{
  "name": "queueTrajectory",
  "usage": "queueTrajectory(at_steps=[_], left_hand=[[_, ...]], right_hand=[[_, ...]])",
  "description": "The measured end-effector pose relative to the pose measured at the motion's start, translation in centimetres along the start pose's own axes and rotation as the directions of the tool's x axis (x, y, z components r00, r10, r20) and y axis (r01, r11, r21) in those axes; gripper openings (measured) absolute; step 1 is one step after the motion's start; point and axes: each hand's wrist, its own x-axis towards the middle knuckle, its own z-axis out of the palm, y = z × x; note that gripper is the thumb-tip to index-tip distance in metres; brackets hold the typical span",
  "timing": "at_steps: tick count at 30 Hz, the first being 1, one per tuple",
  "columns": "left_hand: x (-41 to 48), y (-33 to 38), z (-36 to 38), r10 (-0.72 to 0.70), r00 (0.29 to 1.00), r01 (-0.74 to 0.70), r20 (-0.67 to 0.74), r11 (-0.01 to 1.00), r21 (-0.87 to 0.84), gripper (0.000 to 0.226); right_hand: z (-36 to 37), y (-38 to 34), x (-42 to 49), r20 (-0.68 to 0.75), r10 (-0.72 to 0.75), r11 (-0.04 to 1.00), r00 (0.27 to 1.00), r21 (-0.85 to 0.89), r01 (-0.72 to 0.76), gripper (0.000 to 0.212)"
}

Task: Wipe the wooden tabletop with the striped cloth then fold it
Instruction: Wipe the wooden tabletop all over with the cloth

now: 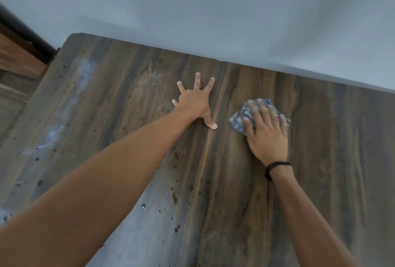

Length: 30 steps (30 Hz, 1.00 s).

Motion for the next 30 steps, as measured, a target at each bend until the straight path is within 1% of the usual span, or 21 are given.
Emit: queueTrajectory(at_steps=[2, 3, 4, 6, 7, 8, 9, 11, 12, 15, 16, 18, 19, 20, 21, 23, 24, 26, 27, 28, 30], left_hand=[[0.1, -0.2, -0.1, -0.001, 1.000, 0.001, 0.002, 1.000, -0.011, 0.151], [0.1, -0.1, -0.2, 0.003, 1.000, -0.003, 0.007, 1.000, -0.019, 0.151], [0.1, -0.1, -0.1, 0.008, 1.000, -0.008, 0.007, 1.000, -0.020, 0.151], [0.0, -0.2, -0.1, 0.007, 1.000, -0.007, 0.007, 1.000, -0.003, 0.151], [-0.1, -0.1, -0.1, 0.003, 1.000, -0.003, 0.007, 1.000, 0.003, 0.151], [-0.1, -0.1, -0.1, 0.000, 1.000, 0.000, 0.004, 1.000, 0.007, 0.151], [-0.1, -0.1, -0.1, -0.002, 1.000, 0.002, 0.000, 1.000, 0.007, 0.151], [0.0, -0.1, -0.3, -0.003, 1.000, 0.003, 0.011, 1.000, -0.007, 0.150], [0.0, 0.0, -0.3, 0.001, 1.000, 0.000, 0.015, 1.000, -0.011, 0.150], [-0.1, 0.0, -0.1, 0.006, 1.000, -0.006, 0.007, 1.000, 0.002, 0.150], [-0.2, -0.1, -0.1, 0.003, 1.000, -0.003, 0.002, 1.000, 0.004, 0.150], [-0.1, -0.2, -0.2, 0.003, 1.000, -0.003, -0.006, 1.000, 0.002, 0.150], [0.0, -0.3, -0.2, 0.010, 1.000, -0.010, -0.002, 1.000, -0.004, 0.150], [0.0, -0.3, -0.2, 0.020, 1.000, -0.020, 0.001, 1.000, -0.010, 0.150], [0.1, -0.2, -0.1, 0.029, 1.000, -0.029, -0.002, 0.999, -0.012, 0.151], [0.0, -0.3, 0.1, 0.029, 1.000, -0.029, -0.010, 1.000, -0.008, 0.150], [0.0, -0.3, 0.1, 0.023, 1.000, -0.023, -0.018, 1.000, -0.008, 0.150], [0.1, -0.5, 0.0, 0.026, 0.999, -0.027, -0.027, 1.000, -0.013, 0.150], [0.2, -0.5, 0.0, 0.038, 0.999, -0.039, -0.025, 0.999, -0.018, 0.150], [0.3, -0.5, 0.1, 0.049, 0.998, -0.050, -0.026, 0.999, -0.020, 0.150], [0.4, -0.6, 0.3, 0.059, 0.998, -0.060, -0.034, 0.998, -0.012, 0.149]], right_hand=[[-0.2, 0.4, 0.6, -0.080, 0.218, 0.976, 0.973, 0.024, -0.217, 0.056], [0.0, -0.3, 0.6, -0.074, 0.274, 0.962, 0.959, 0.029, -0.272, 0.056], [0.3, -1.2, 0.0, -0.037, 0.221, 0.975, 0.975, 0.010, -0.221, 0.056], [0.7, -1.8, -2.5, 0.025, -0.028, 0.999, 0.999, -0.017, 0.028, 0.056], [0.5, -0.9, -3.7, 0.046, -0.094, 0.995, 0.995, -0.023, 0.095, 0.057], [0.2, 0.2, -4.1, 0.036, -0.082, 0.996, 0.996, -0.038, 0.083, 0.057], [-0.1, 0.9, -3.6, -0.006, -0.006, 0.999, 1.000, -0.044, 0.005, 0.058], [-0.1, 0.4, -2.3, -0.044, 0.221, 0.975, 0.974, 0.007, -0.221, 0.056], [0.0, -0.8, -2.6, -0.012, 0.242, 0.970, 0.970, 0.004, -0.242, 0.056], [1.0, -1.9, -6.4, 0.035, -0.048, 0.998, 0.998, -0.038, 0.049, 0.056], [0.9, -1.1, -7.3, 0.024, -0.070, 0.996, 0.997, -0.056, 0.071, 0.056], [0.6, -0.5, -6.0, -0.042, 0.076, 0.996, 0.996, -0.053, -0.078, 0.056], [0.6, -0.9, -5.3, -0.046, 0.177, 0.984, 0.983, -0.015, -0.178, 0.056], [0.8, -1.8, -5.3, -0.017, 0.210, 0.978, 0.977, -0.002, -0.211, 0.055], [1.0, -2.6, -5.9, 0.007, 0.152, 0.988, 0.988, -0.022, -0.152, 0.055], [1.6, -2.3, -8.2, 0.011, -0.038, 0.998, 0.999, -0.048, 0.038, 0.055], [1.4, -1.6, -8.8, -0.002, -0.046, 0.996, 0.999, -0.071, 0.046, 0.055], [1.0, -1.4, -8.0, -0.065, 0.118, 0.992, 0.991, -0.037, -0.121, 0.055], [1.1, -1.9, -7.7, -0.059, 0.200, 0.980, 0.978, -0.013, -0.201, 0.055], [1.2, -2.8, -8.3, -0.030, 0.199, 0.979, 0.980, -0.027, -0.200, 0.055], [1.7, -3.2, -10.6, 0.017, 0.003, 0.998, 1.000, -0.068, -0.002, 0.056]])
